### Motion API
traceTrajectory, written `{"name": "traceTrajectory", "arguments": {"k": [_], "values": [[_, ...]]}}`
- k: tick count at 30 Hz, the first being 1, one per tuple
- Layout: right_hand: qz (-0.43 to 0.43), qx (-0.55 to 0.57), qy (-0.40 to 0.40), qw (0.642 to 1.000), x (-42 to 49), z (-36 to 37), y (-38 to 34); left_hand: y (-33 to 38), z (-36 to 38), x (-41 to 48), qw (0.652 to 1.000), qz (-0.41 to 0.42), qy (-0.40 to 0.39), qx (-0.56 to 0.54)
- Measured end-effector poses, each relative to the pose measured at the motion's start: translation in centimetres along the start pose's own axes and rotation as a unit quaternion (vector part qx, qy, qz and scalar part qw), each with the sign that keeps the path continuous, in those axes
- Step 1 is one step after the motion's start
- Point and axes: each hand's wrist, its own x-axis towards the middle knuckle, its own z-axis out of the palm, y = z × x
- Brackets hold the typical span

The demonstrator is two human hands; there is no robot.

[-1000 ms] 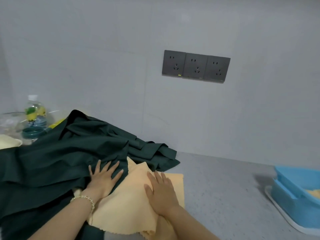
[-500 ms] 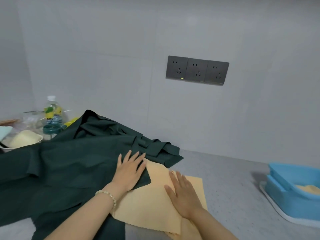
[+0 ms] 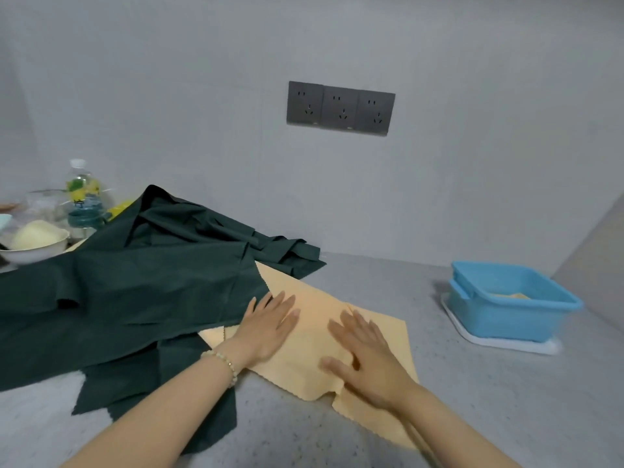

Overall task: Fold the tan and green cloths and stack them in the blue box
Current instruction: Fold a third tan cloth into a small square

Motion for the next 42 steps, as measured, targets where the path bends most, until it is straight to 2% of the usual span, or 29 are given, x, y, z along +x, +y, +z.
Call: {"name": "traceTrajectory", "arguments": {"k": [2, 4, 7, 9, 11, 13, 14, 16, 17, 18, 20, 22, 23, 25, 27, 29, 31, 33, 35, 37, 38, 42], "values": [[-0.039, -0.032, -0.075, 0.996, -0.1, 0.4, -2.1, -0.4, -0.4, -0.4, 1.000, 0.001, 0.001, -0.011], [-0.039, -0.060, -0.127, 0.989, -0.1, 1.1, -3.6, -1.0, -0.8, -0.7, 1.000, -0.004, 0.005, -0.014], [-0.037, -0.129, -0.070, 0.989, 0.4, 1.3, -4.9, -1.4, -1.8, -1.2, 0.998, -0.012, 0.043, -0.051], [-0.029, -0.144, -0.024, 0.989, 1.1, 0.5, -5.5, -1.3, -2.6, -1.7, 0.987, 0.000, 0.108, -0.120], [0.020, -0.019, 0.004, 1.000, 2.1, -1.5, -5.9, -1.0, -3.8, -2.2, 0.962, 0.014, 0.190, -0.195], [0.093, 0.151, 0.003, 0.984, 3.3, -4.5, -5.6, -0.7, -5.3, -2.2, 0.926, 0.009, 0.262, -0.271], [0.126, 0.246, 0.007, 0.961, 3.8, -6.3, -5.4, -0.5, -6.0, -2.0, 0.909, 0.004, 0.294, -0.295], [0.176, 0.435, 0.039, 0.882, 4.4, -10.0, -4.5, 0.0, -7.0, -1.6, 0.890, -0.002, 0.331, -0.313], [0.200, 0.484, 0.072, 0.849, 4.3, -11.7, -4.0, 0.4, -7.3, -1.4, 0.890, 0.002, 0.333, -0.311], [0.230, 0.490, 0.113, 0.833, 4.1, -13.2, -3.2, 0.9, -7.3, -1.3, 0.895, 0.009, 0.327, -0.304], [0.304, 0.352, 0.217, 0.859, 3.4, -14.5, -0.8, 1.9, -6.5, -0.8, 0.917, 0.023, 0.288, -0.274], [0.347, 0.177, 0.340, 0.856, 2.2, -14.5, 2.4, 2.8, -5.0, -0.4, 0.946, 0.026, 0.212, -0.244], [0.347, 0.144, 0.322, 0.869, 1.7, -14.3, 3.9, 3.2, -4.1, -0.2, 0.959, 0.025, 0.162, -0.231], [0.306, 0.063, 0.162, 0.936, 0.8, -13.5, 6.3, 3.9, -2.3, 0.1, 0.985, 0.025, 0.062, -0.159], [0.234, -0.050, 0.067, 0.969, 0.2, -12.9, 7.5, 4.8, -0.8, 0.6, 0.995, 0.024, -0.011, -0.096], [0.144, -0.076, 0.014, 0.987, 0.3, -11.4, 6.7, 5.5, -0.1, 0.9, 0.995, 0.012, -0.046, -0.085], [0.066, -0.049, -0.048, 0.995, 0.4, -9.2, 5.3, 5.6, 0.2, 1.0, 0.995, 0.001, -0.066, -0.081], [0.041, -0.007, -0.100, 0.994, 0.5, -7.1, 4.3, 5.6, 0.2, 1.1, 0.994, -0.003, -0.090, -0.058], [0.055, 0.012, -0.140, 0.989, 0.8, -5.3, 3.9, 5.6, 0.1, 1.1, 0.994, -0.004, -0.102, -0.048], [0.072, -0.024, -0.152, 0.985, 1.2, -3.6, 3.8, 5.5, 0.2, 1.1, 0.994, -0.001, -0.099, -0.048], [0.077, -0.053, -0.132, 0.987, 1.4, -2.8, 3.8, 5.5, 0.2, 1.2, 0.994, 0.003, -0.096, -0.045], [0.058, -0.125, 0.028, 0.990, 2.8, -1.7, 4.4, 5.1, 0.2, 2.2, 0.998, 0.009, -0.056, -0.028]]}}
